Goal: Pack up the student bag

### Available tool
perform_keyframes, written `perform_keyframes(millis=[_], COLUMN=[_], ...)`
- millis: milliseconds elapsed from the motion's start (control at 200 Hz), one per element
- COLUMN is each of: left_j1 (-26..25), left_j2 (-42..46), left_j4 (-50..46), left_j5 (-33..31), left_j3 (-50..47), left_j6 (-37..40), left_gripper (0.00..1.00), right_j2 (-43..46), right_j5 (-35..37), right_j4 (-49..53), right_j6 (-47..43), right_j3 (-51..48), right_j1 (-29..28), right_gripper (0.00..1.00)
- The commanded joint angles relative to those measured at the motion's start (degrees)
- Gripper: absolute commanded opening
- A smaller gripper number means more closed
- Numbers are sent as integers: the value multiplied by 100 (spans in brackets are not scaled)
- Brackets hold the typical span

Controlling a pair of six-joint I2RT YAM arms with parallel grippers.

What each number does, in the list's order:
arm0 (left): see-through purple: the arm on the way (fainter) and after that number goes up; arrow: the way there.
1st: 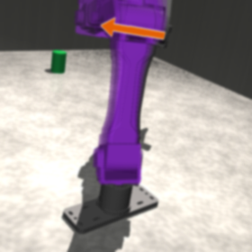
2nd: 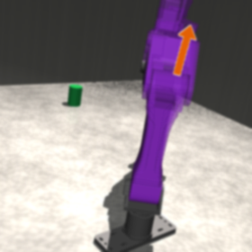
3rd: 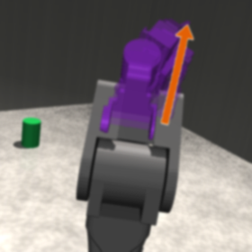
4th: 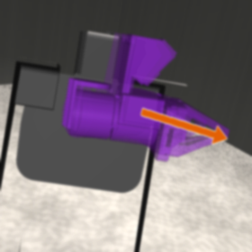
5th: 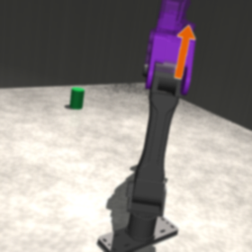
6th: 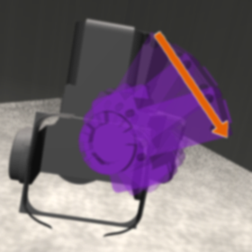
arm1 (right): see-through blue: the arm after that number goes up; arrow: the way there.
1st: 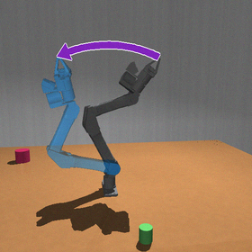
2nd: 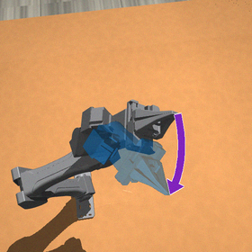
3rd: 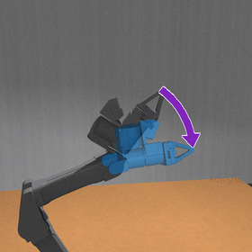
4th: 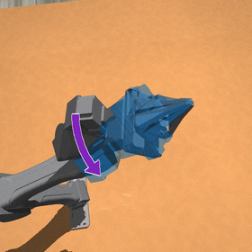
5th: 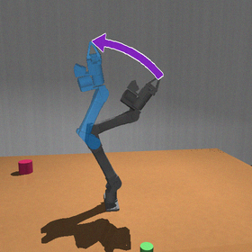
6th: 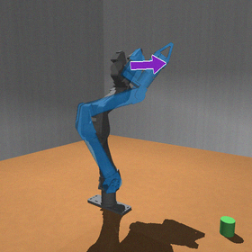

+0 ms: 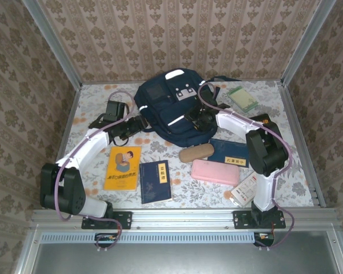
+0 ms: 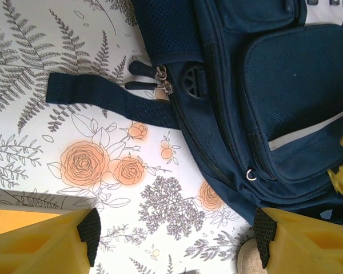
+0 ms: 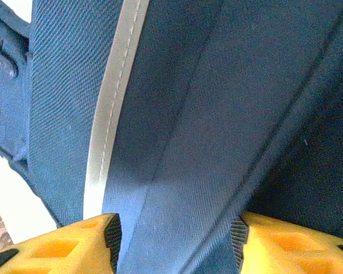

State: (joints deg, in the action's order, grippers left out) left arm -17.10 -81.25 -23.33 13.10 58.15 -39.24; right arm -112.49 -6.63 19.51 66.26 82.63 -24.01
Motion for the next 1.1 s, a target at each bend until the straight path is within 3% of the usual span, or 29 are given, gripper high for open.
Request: perform_keyframes(millis=[0, 195, 420, 500, 615, 880, 1095], left_j1=[23, 18, 32, 32, 57, 198, 87], left_j2=[48, 1, 16, 24, 6, -409, -980], left_j4=[185, 348, 265, 195, 75, -93, 831], left_j5=[183, 306, 130, 32, -163, -264, 281], left_j3=[-118, -191, -193, -137, -25, 411, 401], left_j6=[-81, -140, -79, -16, 97, 362, 1474], left_gripper=[74, 74, 73, 73, 73, 74, 69], right_j2=[-247, -397, -321, -261, -48, 435, 230], right_j5=[305, 125, 39, 6, 2, -724, -2244], right_j4=[55, -817, -2014, -2004, -1877, -1560, -639], right_j6=[93, 322, 398, 232, -45, 1, -177], right_j3=[329, 251, -215, -131, -16, 106, 1031], right_j1=[37, 86, 130, 142, 145, 546, 1025], right_gripper=[54, 46, 22, 16, 0, 0, 0])
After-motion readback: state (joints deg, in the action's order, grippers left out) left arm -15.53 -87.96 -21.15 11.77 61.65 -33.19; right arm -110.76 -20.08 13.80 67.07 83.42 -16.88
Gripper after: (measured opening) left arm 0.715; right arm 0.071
